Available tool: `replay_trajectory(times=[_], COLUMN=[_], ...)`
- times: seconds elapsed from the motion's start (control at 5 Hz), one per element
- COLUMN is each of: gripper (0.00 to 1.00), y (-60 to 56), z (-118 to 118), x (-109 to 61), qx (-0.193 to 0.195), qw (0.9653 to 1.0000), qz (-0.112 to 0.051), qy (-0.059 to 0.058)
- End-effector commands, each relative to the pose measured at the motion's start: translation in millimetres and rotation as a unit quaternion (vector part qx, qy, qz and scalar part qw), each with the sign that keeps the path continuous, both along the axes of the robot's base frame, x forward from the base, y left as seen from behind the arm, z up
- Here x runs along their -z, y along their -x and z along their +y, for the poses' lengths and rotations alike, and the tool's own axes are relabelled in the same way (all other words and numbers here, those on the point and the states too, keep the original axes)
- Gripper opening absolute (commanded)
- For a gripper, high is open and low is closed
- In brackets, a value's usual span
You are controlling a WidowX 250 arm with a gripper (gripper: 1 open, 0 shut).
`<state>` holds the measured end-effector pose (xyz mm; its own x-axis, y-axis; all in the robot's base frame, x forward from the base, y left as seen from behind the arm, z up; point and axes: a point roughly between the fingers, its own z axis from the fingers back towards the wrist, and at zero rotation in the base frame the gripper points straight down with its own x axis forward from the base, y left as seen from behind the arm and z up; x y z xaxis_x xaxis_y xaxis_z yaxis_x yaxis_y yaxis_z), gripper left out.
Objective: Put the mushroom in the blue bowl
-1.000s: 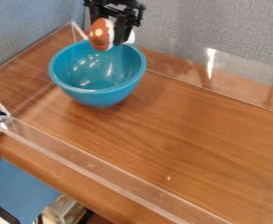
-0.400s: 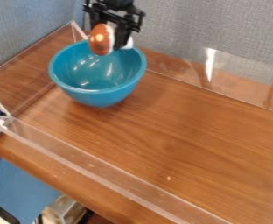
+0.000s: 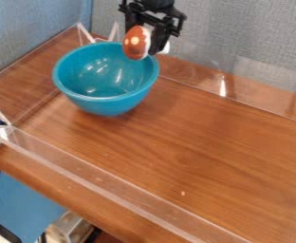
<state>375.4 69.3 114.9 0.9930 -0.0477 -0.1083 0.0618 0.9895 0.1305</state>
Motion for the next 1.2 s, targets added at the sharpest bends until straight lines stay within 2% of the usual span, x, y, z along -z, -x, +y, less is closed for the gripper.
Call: replay_trajectory(times=[0.0,0.4,0.8,1.0], gripper=[0.0,0.0,0.0,0.0], y=[3.8,22.5,32.4,33.9], z=[5.6,30.2,44.8,46.2], x=[-20.4,-22.7,1.6,14.0], qx=[-0.022,0.016,-0.02,-0.013], qw=[0.9996,0.9998,0.9993,0.999], qz=[-0.018,0.005,0.03,0.041], qy=[-0.008,-0.012,-0.013,-0.013])
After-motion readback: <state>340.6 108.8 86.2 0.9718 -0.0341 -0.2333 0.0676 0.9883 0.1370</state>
